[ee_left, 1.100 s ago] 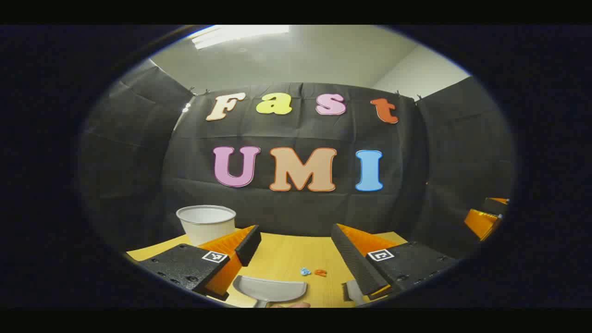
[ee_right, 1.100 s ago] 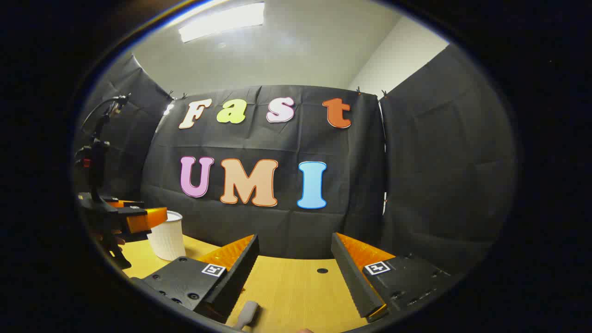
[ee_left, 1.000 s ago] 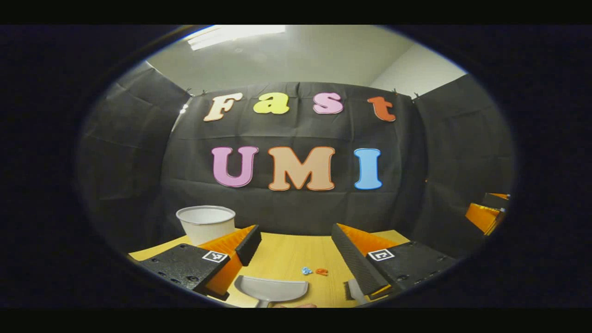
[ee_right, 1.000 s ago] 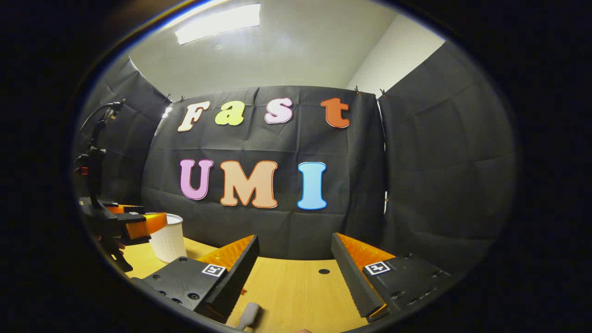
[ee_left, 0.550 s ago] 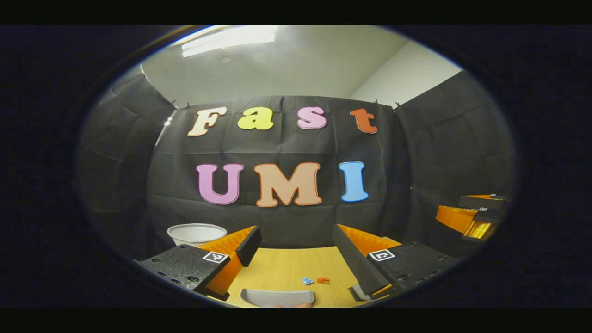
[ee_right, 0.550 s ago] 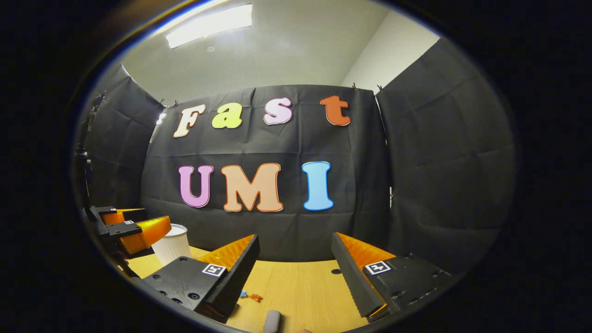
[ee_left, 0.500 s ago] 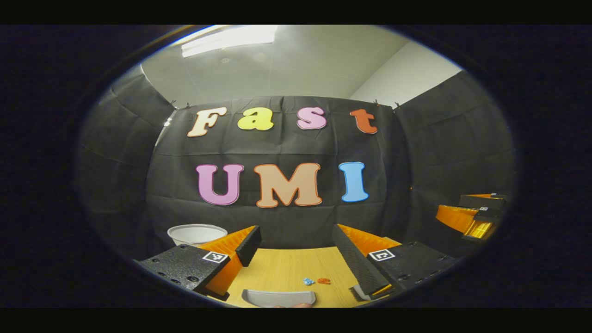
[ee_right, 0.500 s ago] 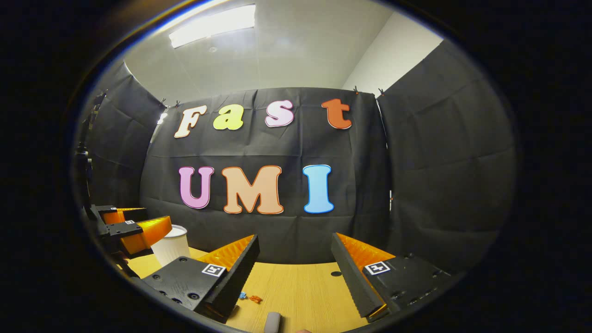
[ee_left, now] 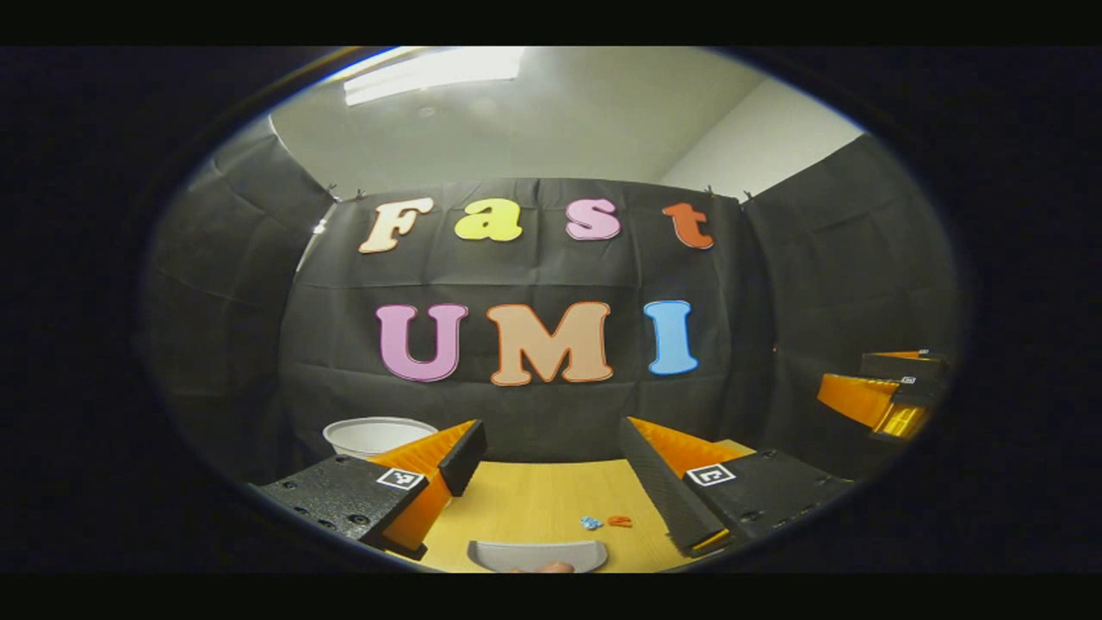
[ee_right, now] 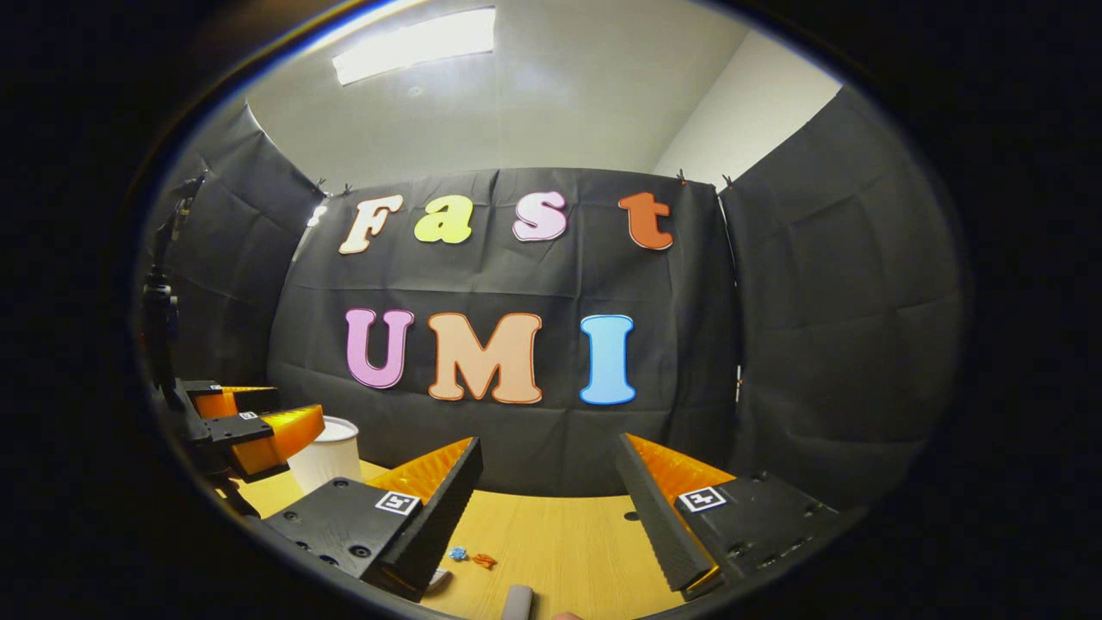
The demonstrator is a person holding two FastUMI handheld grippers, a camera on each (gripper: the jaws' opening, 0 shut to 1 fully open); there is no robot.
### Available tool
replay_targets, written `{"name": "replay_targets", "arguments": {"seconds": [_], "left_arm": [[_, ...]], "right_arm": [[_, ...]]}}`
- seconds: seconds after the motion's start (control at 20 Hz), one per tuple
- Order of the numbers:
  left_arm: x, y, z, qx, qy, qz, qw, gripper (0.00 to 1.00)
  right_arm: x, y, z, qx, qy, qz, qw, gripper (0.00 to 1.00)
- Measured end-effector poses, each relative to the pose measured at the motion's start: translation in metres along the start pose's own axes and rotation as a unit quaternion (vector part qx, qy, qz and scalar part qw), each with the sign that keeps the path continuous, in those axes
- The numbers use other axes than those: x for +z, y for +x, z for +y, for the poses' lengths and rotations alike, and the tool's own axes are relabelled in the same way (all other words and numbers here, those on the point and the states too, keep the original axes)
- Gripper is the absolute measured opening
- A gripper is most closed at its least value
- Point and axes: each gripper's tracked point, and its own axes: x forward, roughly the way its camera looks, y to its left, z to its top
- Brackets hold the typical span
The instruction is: Pick up the small broom and dustpan from the desktop, sweep the trash into the dustpan with the broom, and then empty the trash into the garbage bin.
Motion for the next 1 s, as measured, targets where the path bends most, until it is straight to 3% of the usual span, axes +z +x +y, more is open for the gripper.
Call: {"name": "replay_targets", "arguments": {"seconds": [0.15, 0.75, 1.0], "left_arm": [[-0.006, -0.001, -0.001, 0.004, -0.013, 0.009, 1.000, 0.95], [-0.011, -0.009, -0.002, 0.001, 0.025, 0.018, 1.000, 0.93], [-0.025, -0.008, 0.001, -0.003, 0.017, 0.037, 0.999, 0.99]], "right_arm": [[-0.006, 0.006, 0.002, 0.007, 0.002, 0.003, 1.000, 0.92], [-0.020, 0.011, 0.001, 0.006, 0.017, 0.030, 0.999, 0.92], [-0.030, 0.010, 0.010, 0.013, 0.019, 0.049, 0.999, 0.92]]}}
